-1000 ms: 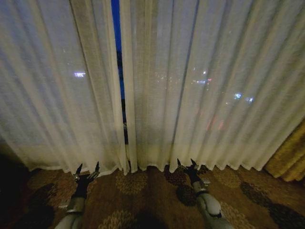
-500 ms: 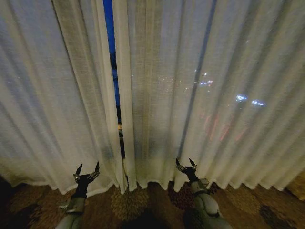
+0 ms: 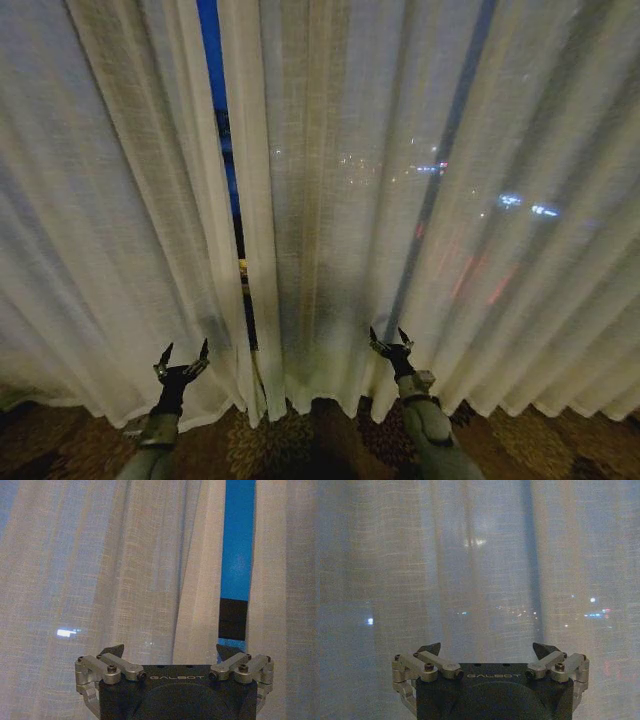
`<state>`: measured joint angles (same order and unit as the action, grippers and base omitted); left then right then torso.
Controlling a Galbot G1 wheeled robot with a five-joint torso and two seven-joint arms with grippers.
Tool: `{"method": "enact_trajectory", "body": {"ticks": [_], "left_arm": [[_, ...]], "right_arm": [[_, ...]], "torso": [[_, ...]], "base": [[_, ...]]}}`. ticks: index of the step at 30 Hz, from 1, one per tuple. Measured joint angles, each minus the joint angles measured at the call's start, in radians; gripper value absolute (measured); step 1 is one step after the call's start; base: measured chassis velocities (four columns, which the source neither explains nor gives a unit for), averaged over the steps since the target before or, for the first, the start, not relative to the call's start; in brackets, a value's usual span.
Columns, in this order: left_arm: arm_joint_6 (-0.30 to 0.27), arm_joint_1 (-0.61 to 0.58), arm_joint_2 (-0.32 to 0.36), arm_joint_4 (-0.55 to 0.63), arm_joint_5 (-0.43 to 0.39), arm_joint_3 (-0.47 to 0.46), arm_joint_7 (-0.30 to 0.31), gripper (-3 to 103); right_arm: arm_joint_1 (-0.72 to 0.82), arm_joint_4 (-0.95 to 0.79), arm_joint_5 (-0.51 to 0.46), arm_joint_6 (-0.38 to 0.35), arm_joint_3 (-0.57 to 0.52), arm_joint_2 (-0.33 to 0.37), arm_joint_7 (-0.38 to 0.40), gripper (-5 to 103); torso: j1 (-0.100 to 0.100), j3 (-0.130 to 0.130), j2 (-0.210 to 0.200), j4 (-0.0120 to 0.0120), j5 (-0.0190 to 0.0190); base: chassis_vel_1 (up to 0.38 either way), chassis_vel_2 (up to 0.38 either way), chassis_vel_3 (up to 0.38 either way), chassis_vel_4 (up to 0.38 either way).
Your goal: Open the curtains by pulling them apart, changing their state from closed to fully open.
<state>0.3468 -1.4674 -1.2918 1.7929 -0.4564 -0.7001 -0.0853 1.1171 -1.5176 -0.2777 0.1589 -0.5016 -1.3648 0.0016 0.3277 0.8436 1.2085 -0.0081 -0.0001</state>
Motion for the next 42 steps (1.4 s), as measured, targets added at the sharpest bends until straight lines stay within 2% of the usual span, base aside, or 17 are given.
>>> {"method": "enact_trajectory", "body": {"ticks": [4, 15, 21, 27, 30, 42], "left_arm": [[0.000, 0.000, 0.000, 0.000, 0.000, 0.000, 0.000, 100], [0.000, 0.001, 0.000, 0.000, 0.000, 0.000, 0.000, 100], [0.000, 0.001, 0.000, 0.000, 0.000, 0.000, 0.000, 100], [0.000, 0.001, 0.000, 0.000, 0.000, 0.000, 0.000, 100], [0.000, 0.000, 0.000, 0.000, 0.000, 0.000, 0.000, 100], [0.000, 0.000, 0.000, 0.000, 0.000, 0.000, 0.000, 100]], "right_arm": [[-0.058, 0.064, 0.002, -0.012, 0.019, -0.005, 0.022, 100], [-0.234, 0.257, 0.025, 0.015, 0.056, -0.042, 0.058, 100], [-0.214, 0.237, -0.008, 0.020, 0.048, -0.040, 0.049, 100], [-0.193, 0.243, -0.016, 0.050, 0.033, -0.034, -0.032, 100], [-0.193, 0.242, -0.017, 0.050, 0.032, -0.031, -0.042, 100], [-0.204, 0.230, -0.029, 0.047, 0.024, -0.036, -0.025, 100]], "torso": [[0.000, 0.000, 0.000, -0.0001, 0.0000], [0.002, 0.001, -0.001, 0.0004, -0.0001], [0.002, 0.001, -0.001, -0.0002, 0.0000], [0.002, 0.001, -0.001, 0.0000, -0.0001], [0.002, 0.001, -0.001, 0.0000, 0.0000], [0.001, 0.000, -0.001, 0.0000, -0.0001]], "base": [[0.008, -0.041, -0.048, 0.031], [0.000, 0.000, 0.000, 0.000], [0.000, 0.000, 0.000, 0.000], [0.000, 0.000, 0.000, 0.000], [0.000, 0.000, 0.000, 0.000], [-0.088, 0.031, 0.089, -0.036]]}}
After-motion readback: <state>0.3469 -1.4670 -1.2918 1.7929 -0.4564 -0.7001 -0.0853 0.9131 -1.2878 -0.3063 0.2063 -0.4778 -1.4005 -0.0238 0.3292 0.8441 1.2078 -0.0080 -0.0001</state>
